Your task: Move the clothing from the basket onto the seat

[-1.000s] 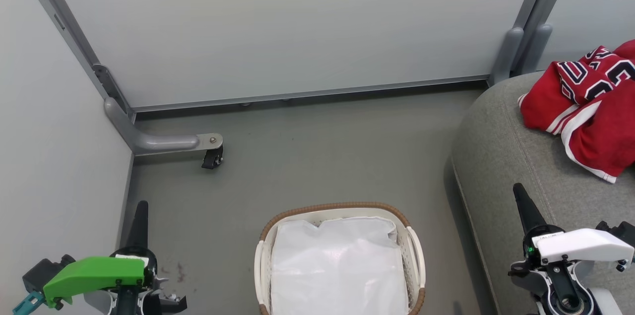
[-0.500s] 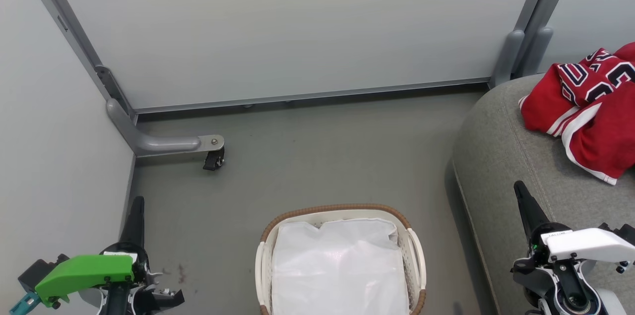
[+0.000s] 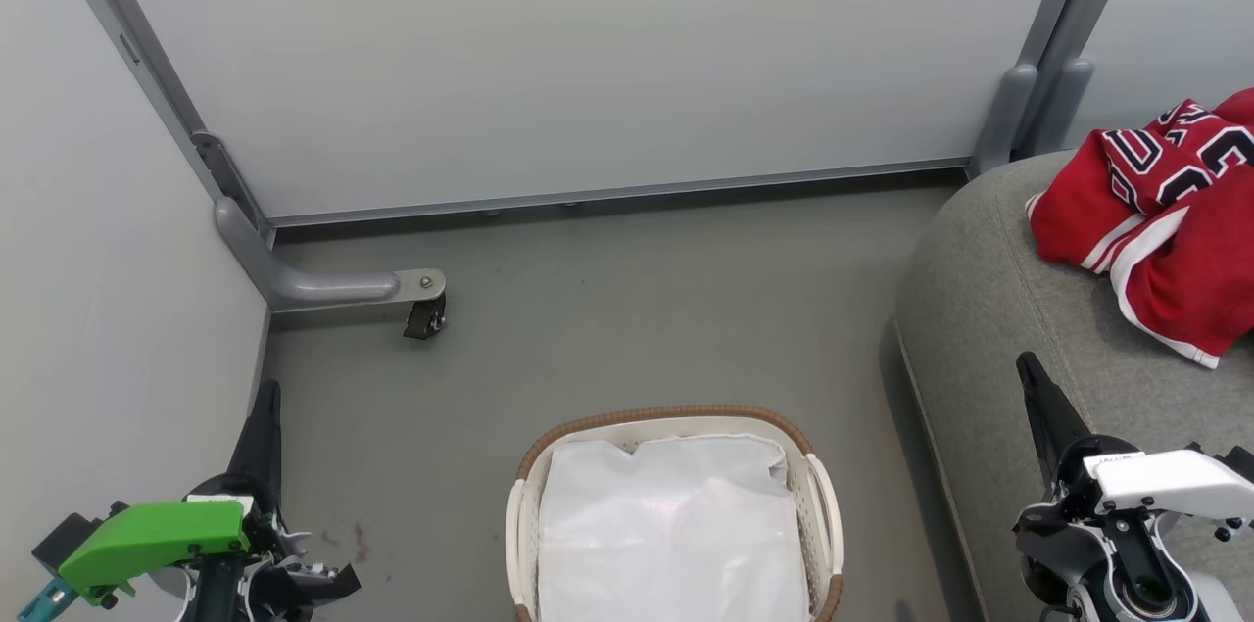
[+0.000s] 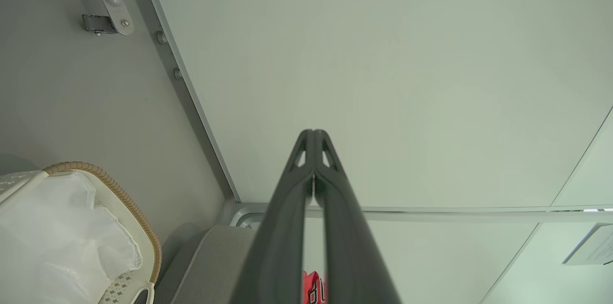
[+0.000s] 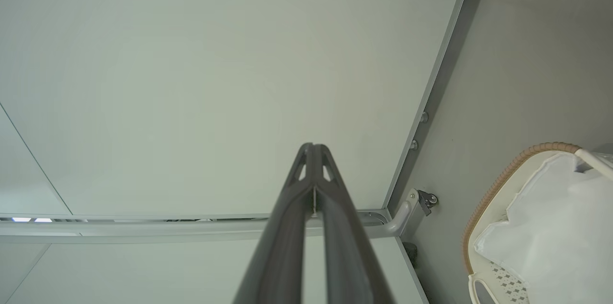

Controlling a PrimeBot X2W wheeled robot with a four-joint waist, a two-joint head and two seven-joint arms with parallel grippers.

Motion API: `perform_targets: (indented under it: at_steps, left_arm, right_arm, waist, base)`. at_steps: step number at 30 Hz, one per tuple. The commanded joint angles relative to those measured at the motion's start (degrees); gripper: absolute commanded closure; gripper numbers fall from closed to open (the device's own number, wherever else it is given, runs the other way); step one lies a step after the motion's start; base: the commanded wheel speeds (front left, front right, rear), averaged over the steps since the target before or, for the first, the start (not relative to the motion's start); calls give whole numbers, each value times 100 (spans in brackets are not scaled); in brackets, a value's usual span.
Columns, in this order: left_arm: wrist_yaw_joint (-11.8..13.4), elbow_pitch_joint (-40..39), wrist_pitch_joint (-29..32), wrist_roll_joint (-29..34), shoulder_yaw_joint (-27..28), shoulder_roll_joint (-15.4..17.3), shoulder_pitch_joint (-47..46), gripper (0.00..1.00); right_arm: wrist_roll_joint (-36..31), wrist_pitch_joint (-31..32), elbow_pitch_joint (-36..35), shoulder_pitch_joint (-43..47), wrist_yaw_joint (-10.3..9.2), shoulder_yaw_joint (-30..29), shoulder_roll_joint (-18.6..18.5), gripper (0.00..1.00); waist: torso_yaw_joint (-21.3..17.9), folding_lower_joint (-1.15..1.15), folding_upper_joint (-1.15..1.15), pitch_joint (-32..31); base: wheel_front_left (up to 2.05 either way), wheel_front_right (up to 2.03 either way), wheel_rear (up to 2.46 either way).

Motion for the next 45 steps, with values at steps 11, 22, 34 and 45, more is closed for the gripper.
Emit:
perform_targets:
  at_steps: [11,22,34,45]
  left_arm:
    - [-35,-40,82,-274,63,28,-98,100]
    - [-35,-40,83,-273,64,27,-98,100]
    - [-35,-41,84,-272,64,26,-98,100]
    - [-35,-40,85,-271,65,26,-98,100]
  right_arm:
    - [309,94,-43,39,-1,-34,-37,100]
    - [309,94,-43,39,-1,-33,-37,100]
    - [310,93,-43,40,-1,-32,-37,100]
    - [310,94,-42,40,-1,-32,-37,100]
  waist:
    - [10,0,0,-17]
    - [10,0,0,-17]
    - [10,0,0,-17]
    - [10,0,0,-17]
  base:
    - [0,0,0]
    - [0,0,0]
    - [0,0,0]
    - [0,0,0]
